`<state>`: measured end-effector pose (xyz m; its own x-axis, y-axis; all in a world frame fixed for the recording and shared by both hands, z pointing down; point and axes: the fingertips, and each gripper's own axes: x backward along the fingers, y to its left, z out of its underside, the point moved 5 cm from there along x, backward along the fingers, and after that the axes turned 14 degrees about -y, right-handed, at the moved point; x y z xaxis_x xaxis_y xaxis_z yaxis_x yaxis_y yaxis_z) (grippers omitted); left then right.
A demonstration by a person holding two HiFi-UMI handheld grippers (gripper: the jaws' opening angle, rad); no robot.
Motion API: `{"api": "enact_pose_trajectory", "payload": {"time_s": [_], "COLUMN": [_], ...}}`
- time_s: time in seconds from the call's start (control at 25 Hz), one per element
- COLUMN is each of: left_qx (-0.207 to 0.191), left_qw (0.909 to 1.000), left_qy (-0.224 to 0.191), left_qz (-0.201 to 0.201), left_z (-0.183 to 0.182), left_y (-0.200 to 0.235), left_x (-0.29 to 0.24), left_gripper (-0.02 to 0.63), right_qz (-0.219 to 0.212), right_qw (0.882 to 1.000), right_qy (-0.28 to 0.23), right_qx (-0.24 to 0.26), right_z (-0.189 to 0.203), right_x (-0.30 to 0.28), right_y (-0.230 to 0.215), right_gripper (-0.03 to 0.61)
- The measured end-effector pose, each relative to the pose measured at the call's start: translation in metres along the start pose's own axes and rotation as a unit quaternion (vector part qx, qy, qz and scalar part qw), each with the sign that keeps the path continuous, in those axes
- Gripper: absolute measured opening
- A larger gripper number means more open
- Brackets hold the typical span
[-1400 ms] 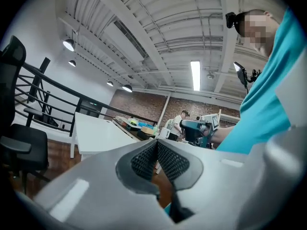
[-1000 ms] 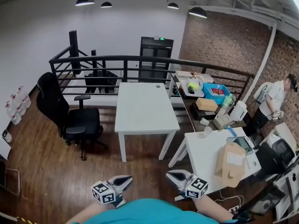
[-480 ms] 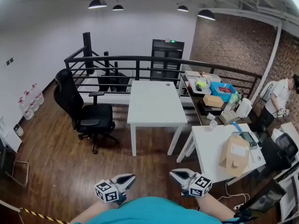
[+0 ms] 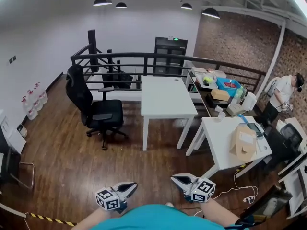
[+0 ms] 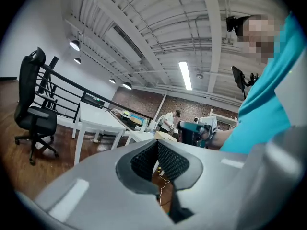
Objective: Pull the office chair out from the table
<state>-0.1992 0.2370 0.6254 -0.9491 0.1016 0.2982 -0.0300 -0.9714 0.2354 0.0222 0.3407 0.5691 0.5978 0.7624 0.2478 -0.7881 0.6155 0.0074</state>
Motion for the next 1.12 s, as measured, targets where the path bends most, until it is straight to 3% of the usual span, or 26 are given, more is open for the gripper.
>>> {"api": "enact_pose_trajectory", "payload": {"time_s": [0.4, 0.88, 1.12], "left_qx": [-0.008, 0.006, -0.01], "left_qw": [0.9997, 0.9996, 0.9995], "left_qy": [-0.017, -0.028, -0.031], "left_qz": [0.013, -0.005, 0.003], "left_z": [-0.006, 0.067, 0.063], "left_y": [-0.074, -0.193, -0.231], "left_x": [0.007, -0.085, -0.107], "left_gripper": [0.026, 0.026, 0.026], "right_qz": [0.012, 0.003, 0.01], "right_qw": [1.0, 1.0, 1.0], "right_qy": [-0.005, -0.014, -0.009], "right_qx": [0.011, 0.003, -0.008], "right_z": [-0.032, -0.065, -0.068], "right_x": [0.057, 0.218, 0.252], "right_y": [0.045, 0.038, 0.035], "right_gripper": [-0.002, -0.002, -0.002]}}
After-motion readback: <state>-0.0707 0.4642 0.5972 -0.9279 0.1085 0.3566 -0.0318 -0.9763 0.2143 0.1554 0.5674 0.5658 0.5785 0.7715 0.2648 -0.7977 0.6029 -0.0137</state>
